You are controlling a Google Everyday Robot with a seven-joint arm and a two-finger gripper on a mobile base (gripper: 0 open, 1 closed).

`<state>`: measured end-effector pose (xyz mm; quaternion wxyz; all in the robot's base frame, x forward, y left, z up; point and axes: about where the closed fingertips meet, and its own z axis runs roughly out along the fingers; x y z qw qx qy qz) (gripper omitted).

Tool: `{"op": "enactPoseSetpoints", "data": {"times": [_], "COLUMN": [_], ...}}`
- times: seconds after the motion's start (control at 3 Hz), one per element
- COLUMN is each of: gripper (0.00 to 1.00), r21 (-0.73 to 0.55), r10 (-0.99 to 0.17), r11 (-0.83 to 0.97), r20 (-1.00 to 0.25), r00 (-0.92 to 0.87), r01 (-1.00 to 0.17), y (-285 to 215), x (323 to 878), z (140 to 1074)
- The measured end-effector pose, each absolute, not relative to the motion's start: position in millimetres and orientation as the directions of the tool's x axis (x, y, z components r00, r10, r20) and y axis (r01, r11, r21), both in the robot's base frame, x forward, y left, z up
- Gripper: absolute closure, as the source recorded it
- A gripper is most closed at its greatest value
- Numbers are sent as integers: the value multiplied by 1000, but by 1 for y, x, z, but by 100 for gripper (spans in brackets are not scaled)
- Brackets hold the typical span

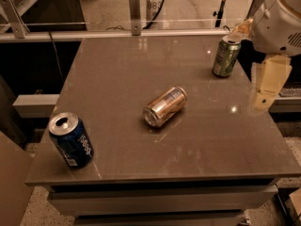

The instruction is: Place orange can upright

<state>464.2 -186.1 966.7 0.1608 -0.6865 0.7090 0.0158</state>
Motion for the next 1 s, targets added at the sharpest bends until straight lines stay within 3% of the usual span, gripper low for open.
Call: {"op": "enactPoseSetpoints", "data": {"times": [1.0], "gripper": [0], "r21": [-148], "r10": [-957], "r11": [-187], "r20": [-194], "r00": [214], "r01": [-971], "y": [-149], "x": [502], "z": [932]}}
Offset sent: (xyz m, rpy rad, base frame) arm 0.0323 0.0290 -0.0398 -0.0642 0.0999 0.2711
